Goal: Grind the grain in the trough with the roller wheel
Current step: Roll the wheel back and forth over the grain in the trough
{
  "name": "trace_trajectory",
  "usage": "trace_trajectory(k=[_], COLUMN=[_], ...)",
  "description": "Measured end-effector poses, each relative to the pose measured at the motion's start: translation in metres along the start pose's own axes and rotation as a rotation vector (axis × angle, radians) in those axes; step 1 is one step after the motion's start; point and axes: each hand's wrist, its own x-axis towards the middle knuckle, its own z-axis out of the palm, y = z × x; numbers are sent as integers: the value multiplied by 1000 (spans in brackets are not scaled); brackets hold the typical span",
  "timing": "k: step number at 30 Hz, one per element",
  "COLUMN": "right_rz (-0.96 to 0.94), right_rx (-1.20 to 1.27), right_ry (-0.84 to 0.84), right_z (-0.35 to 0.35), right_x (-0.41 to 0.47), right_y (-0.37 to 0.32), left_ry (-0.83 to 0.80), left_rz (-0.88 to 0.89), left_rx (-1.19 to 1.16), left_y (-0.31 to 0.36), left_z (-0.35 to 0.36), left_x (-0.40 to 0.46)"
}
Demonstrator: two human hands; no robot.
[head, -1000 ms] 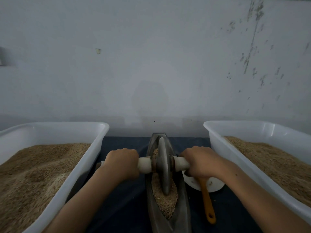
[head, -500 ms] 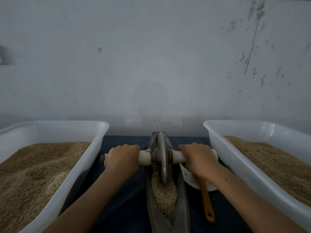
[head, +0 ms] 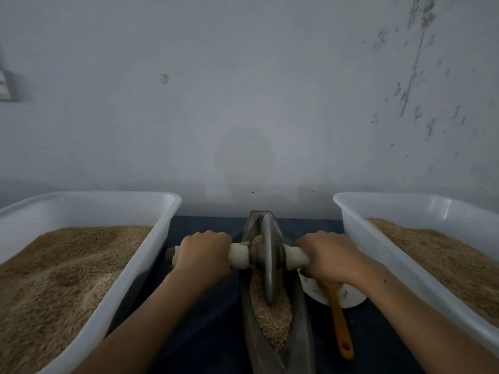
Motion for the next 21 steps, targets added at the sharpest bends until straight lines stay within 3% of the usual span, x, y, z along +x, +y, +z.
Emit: trace_trajectory(k=[2,4,8,14,18,21], right_rz=[12,7,-15,-36,-38,-19], right_rx=[-17,-16,1,50,33,23], right_ry=[188,273,187,-161,-115,33], right_z=[7,12,10,-4,-2,4], right_x=[2,3,2,4,4,3], right_y=[-2,-1,4,5,5,5], left_ry=[87,129,84,-148,-132,-23], left_rz=[-16,-17,-11,39,16,-10], left_rx=[-15,-18,18,34,33,45], left_y=[2,3,4,-1,0,4], left_z=[3,4,2,-7,-6,-3], left_x=[-1,-2,-2,-4,-3,-2])
